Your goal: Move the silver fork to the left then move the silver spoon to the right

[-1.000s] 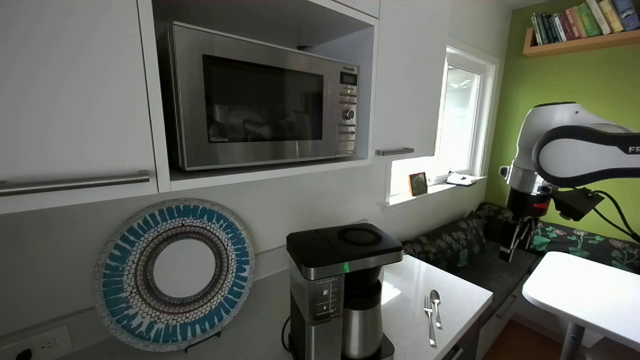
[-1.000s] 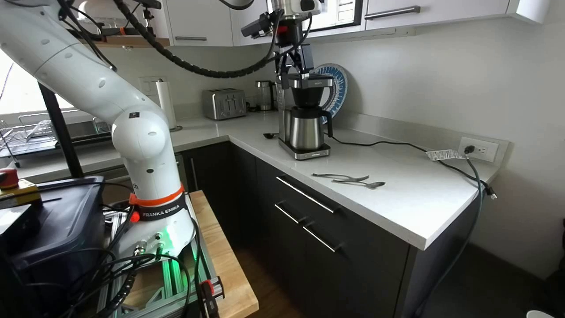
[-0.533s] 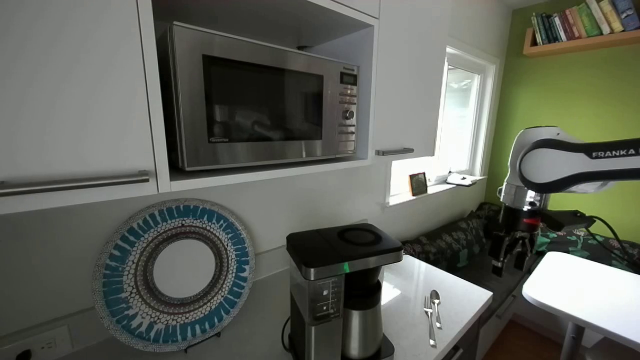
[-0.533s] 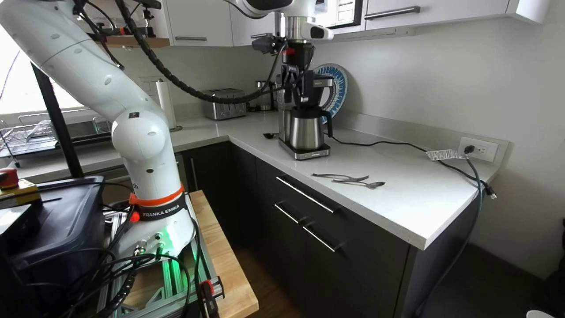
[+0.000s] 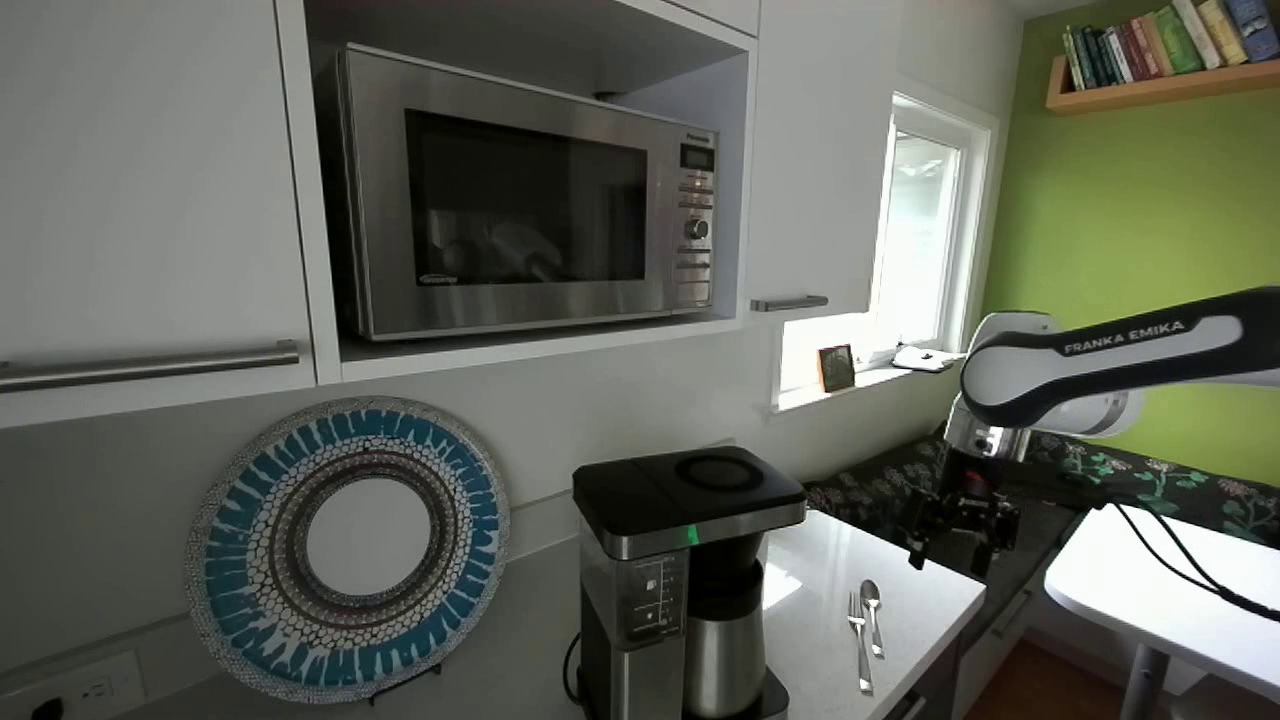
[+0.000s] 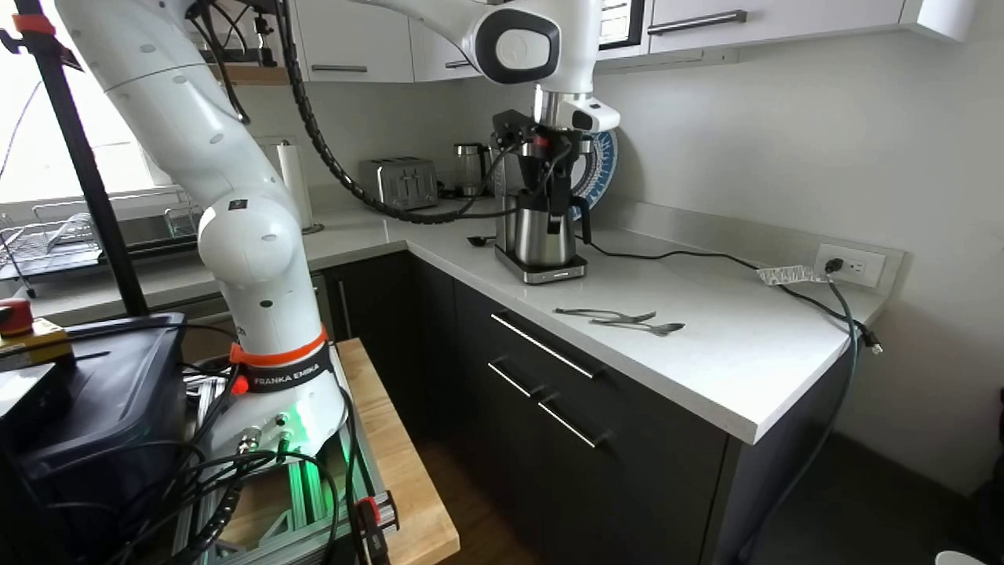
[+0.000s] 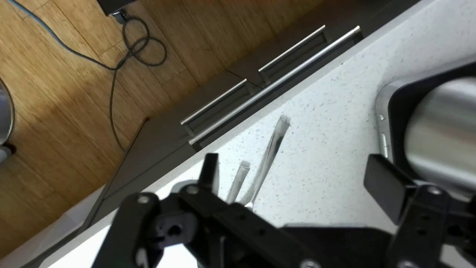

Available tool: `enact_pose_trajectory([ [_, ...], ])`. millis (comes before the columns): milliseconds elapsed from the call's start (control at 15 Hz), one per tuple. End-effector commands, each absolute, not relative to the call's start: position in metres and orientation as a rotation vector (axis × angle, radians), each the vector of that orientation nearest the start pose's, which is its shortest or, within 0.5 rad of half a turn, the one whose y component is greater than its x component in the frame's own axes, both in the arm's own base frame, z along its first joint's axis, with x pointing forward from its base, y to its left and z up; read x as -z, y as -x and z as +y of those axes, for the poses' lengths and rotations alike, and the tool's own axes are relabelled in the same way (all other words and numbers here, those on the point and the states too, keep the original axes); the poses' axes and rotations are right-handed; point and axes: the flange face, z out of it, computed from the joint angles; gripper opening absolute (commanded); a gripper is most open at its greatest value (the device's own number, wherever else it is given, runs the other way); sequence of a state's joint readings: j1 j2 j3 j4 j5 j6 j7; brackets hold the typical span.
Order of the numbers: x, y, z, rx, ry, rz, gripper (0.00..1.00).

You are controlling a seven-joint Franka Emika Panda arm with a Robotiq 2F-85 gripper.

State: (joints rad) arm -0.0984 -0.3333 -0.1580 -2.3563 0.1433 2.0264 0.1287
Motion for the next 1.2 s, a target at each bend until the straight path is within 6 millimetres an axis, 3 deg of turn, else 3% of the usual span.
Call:
enact_pose_trajectory([
  [0, -0.419, -0.463, -0.106, -0.002, 2.803, 0.871, 1.00],
  [133, -0.399, -0.480, -0.104, 0.016, 2.767, 0.923, 1.00],
  [267, -0.383, -0.496, -0.103, 0.024, 2.776, 0.838, 1.00],
  [333, -0.396, -0.479, -0.103, 0.030, 2.796, 0.865, 1.00],
  [533, -0.381, -0.493, -0.103, 0.010, 2.795, 0.851, 1.00],
  [800, -0.384, -0.497, -0.103, 0.020, 2.795, 0.850, 1.00],
  [1133, -0.361, -0.516, -0.115, 0.065, 2.753, 0.904, 1.00],
])
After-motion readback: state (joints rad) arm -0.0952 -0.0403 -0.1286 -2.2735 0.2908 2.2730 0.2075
